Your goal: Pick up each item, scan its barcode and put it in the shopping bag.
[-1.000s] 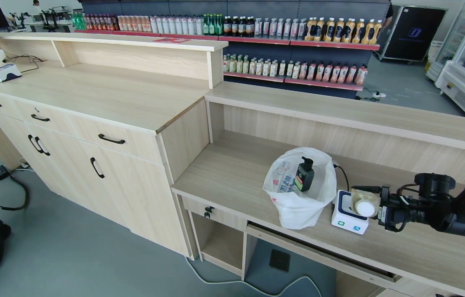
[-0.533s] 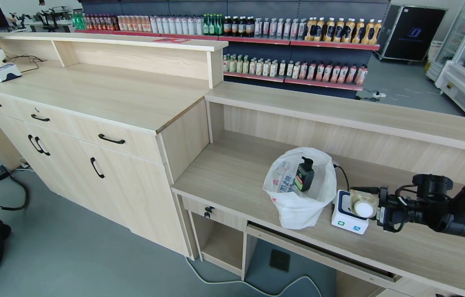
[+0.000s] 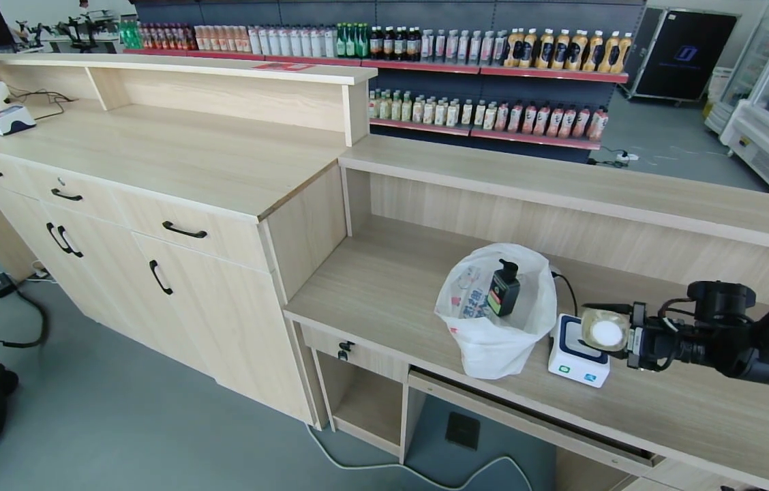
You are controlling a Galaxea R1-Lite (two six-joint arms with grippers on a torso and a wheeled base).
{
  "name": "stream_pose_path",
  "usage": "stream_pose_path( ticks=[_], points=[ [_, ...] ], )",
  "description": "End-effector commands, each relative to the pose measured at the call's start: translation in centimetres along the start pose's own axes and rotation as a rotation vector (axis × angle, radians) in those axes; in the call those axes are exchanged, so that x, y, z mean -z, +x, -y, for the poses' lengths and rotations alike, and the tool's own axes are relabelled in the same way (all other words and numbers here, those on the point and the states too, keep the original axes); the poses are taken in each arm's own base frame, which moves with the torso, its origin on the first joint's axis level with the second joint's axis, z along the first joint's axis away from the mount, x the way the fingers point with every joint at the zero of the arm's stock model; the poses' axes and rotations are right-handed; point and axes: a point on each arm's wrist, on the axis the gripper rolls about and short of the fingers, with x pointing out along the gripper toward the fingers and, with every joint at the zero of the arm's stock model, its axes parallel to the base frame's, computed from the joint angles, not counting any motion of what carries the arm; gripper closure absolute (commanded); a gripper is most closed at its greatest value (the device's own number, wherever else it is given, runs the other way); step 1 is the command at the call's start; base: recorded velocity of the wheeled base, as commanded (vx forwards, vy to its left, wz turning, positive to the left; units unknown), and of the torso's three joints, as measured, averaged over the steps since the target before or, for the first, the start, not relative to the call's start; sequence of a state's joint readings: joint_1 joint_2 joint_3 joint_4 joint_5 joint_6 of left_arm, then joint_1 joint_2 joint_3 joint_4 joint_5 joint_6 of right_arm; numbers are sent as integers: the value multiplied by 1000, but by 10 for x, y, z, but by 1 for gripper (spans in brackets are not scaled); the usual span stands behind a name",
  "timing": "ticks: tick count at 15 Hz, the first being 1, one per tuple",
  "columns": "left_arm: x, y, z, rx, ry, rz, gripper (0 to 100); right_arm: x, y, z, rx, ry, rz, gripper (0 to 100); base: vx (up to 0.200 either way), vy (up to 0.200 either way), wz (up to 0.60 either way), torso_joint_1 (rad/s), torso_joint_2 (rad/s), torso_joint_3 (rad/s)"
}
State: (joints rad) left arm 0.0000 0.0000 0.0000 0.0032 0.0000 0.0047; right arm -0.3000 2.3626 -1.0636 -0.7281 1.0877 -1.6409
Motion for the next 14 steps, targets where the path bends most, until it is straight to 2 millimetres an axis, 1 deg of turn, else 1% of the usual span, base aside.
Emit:
stream_pose_path(
  ticks=[1, 2, 3, 4, 5, 6, 7, 8, 9, 10, 11, 12, 13, 14],
  points=[
    [0, 0, 0, 0, 0, 0, 0, -70, -39, 55, 28, 189, -13, 100, 0, 0, 0, 0, 0, 0],
    [0, 0, 0, 0, 0, 0, 0, -104, -64, 79, 59, 318, -56, 100, 0, 0, 0, 0, 0, 0],
    [0, 0, 0, 0, 0, 0, 0, -128, -87, 96, 114, 446, -121, 100, 0, 0, 0, 0, 0, 0],
    [0, 0, 0, 0, 0, 0, 0, -148, -102, 108, 197, 590, -225, 100, 0, 0, 0, 0, 0, 0],
    [0, 0, 0, 0, 0, 0, 0, -162, -112, 115, 309, 724, -348, 100, 0, 0, 0, 0, 0, 0],
    [0, 0, 0, 0, 0, 0, 0, -176, -111, 120, 499, 897, -507, 100, 0, 0, 0, 0, 0, 0],
    [0, 0, 0, 0, 0, 0, 0, -185, -100, 120, 615, 1016, -564, 100, 0, 0, 0, 0, 0, 0],
    [0, 0, 0, 0, 0, 0, 0, -189, -92, 113, 702, 1047, -619, 100, 0, 0, 0, 0, 0, 0],
    [0, 0, 0, 0, 0, 0, 0, -189, -82, 99, 754, 1020, -691, 100, 0, 0, 0, 0, 0, 0],
    [0, 0, 0, 0, 0, 0, 0, -188, -78, 93, 774, 1003, -705, 100, 0, 0, 0, 0, 0, 0],
    [0, 0, 0, 0, 0, 0, 0, -189, -65, 90, 788, 949, -657, 100, 0, 0, 0, 0, 0, 0],
    [0, 0, 0, 0, 0, 0, 0, -186, -56, 92, 795, 901, -624, 100, 0, 0, 0, 0, 0, 0],
    [0, 0, 0, 0, 0, 0, 0, -185, -52, 94, 799, 871, -612, 100, 0, 0, 0, 0, 0, 0],
    [0, 0, 0, 0, 0, 0, 0, -179, -42, 93, 788, 793, -591, 100, 0, 0, 0, 0, 0, 0]
  ],
)
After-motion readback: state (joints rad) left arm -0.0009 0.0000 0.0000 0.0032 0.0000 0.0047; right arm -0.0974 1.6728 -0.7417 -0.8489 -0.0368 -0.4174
